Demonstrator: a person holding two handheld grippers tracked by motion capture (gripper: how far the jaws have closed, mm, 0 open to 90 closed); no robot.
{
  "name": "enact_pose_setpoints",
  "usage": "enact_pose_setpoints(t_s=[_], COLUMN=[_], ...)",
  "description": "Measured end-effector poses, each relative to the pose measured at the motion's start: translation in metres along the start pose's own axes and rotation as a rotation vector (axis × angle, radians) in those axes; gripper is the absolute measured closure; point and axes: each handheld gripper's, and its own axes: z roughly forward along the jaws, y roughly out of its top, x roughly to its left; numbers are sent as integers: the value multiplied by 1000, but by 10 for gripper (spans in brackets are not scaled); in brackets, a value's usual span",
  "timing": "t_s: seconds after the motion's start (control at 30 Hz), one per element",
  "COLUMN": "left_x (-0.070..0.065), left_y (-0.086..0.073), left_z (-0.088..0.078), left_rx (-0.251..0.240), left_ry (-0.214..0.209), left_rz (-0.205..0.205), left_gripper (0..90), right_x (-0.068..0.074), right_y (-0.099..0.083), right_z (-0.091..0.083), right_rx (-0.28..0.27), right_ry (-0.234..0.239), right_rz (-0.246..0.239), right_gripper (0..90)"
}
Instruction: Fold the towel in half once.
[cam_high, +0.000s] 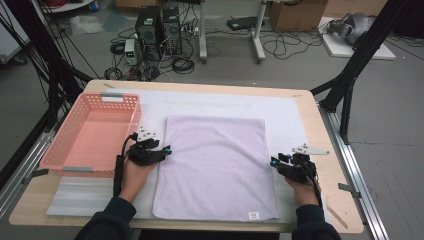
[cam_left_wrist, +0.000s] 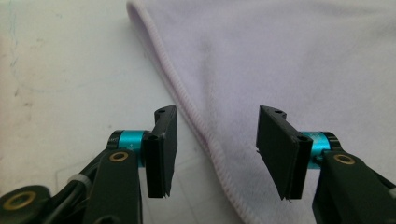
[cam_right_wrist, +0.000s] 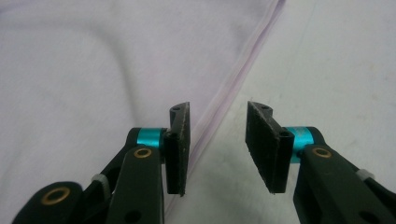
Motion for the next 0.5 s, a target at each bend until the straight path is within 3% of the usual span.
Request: enact_pose_setpoints(t_s=[0.1, 0.2, 0.27, 0.33, 0.37, 0.43, 0.5], left_x=[2, 5, 7, 11, 13, 20, 28], left_y=[3, 9, 16, 23, 26, 33, 40], left_z=[2, 7, 10, 14, 16, 23, 32], left_rx=[-55, -36, -48, -56, -52, -70, -72], left_ry=[-7, -18, -31, -24, -21, -27, -18], left_rz=[-51, -67, -76, -79, -81, -125, -156], left_gripper=[477, 475, 476, 473, 470, 458, 453], right_x=[-2, 1, 1, 4, 5, 5, 3], right_y=[3, 4, 4, 6, 7, 6, 7], right_z=[11, 24, 27, 24, 22, 21, 21], right_rx=[21, 65, 75, 87, 103, 104, 75], right_ry=[28, 16, 34, -9, -39, -29, -22], right_rz=[28, -17, -26, -68, -86, -74, -56], right_gripper=[647, 701, 811, 874, 873, 828, 653])
